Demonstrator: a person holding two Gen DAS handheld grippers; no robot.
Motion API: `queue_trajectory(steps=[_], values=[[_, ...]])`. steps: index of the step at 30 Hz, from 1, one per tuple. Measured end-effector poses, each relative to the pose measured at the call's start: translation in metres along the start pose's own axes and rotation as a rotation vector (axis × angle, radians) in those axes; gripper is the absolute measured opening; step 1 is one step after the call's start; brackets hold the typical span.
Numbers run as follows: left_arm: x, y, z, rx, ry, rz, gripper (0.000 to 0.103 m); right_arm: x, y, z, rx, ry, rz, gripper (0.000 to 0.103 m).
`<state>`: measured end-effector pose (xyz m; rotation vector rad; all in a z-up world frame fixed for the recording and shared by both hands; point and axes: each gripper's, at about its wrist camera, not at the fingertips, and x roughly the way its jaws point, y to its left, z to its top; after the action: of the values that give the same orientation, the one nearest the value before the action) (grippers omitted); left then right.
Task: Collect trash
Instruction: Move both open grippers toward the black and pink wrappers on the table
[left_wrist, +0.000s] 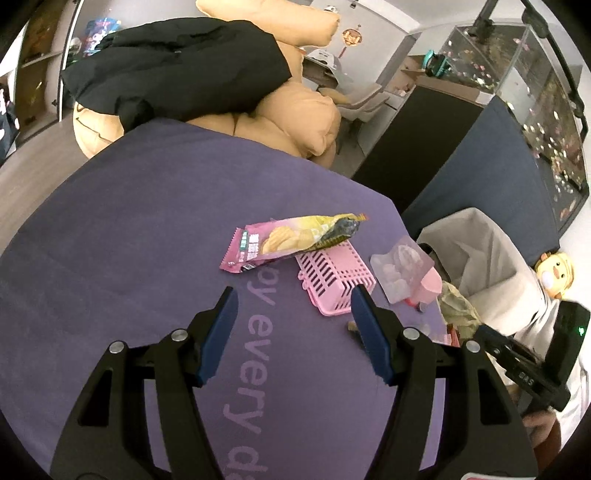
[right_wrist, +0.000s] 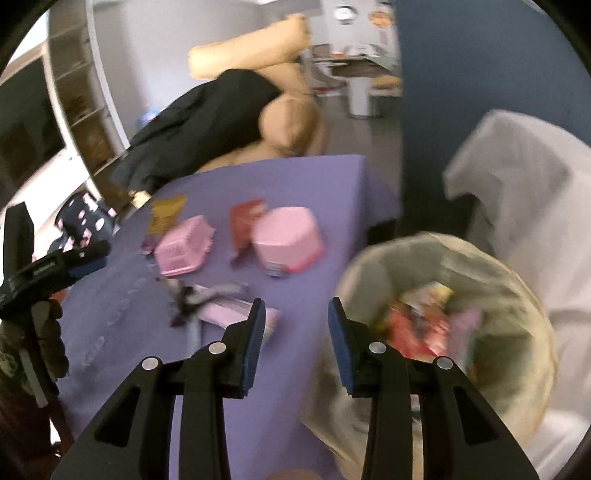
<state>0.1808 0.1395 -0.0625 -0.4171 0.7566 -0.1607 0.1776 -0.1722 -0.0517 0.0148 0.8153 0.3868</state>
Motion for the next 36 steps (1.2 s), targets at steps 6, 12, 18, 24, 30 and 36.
queue_trajectory(steps=[6,12,18,24,30,36], values=[[0.001,-0.003,-0.006,0.029,0.020,-0.021,0.060,0.039,0.005,0.004,0.052,0.075,0.014,0.034],[0.004,-0.002,-0.010,0.029,0.036,-0.020,0.060,0.042,0.017,-0.010,0.107,0.129,0.092,0.035],[0.004,-0.008,-0.013,0.042,0.042,-0.028,0.060,0.032,0.048,-0.025,-0.005,0.177,0.139,0.036],[0.015,-0.031,-0.027,0.113,0.103,-0.070,0.060,0.037,0.047,-0.022,-0.062,0.145,0.021,0.036],[0.021,-0.070,-0.046,0.293,0.152,-0.097,0.060,0.036,0.022,-0.019,0.019,0.118,0.047,0.036],[0.044,-0.092,-0.055,0.400,0.202,-0.035,0.060,0.034,0.012,-0.017,0.037,0.120,0.037,0.036]])
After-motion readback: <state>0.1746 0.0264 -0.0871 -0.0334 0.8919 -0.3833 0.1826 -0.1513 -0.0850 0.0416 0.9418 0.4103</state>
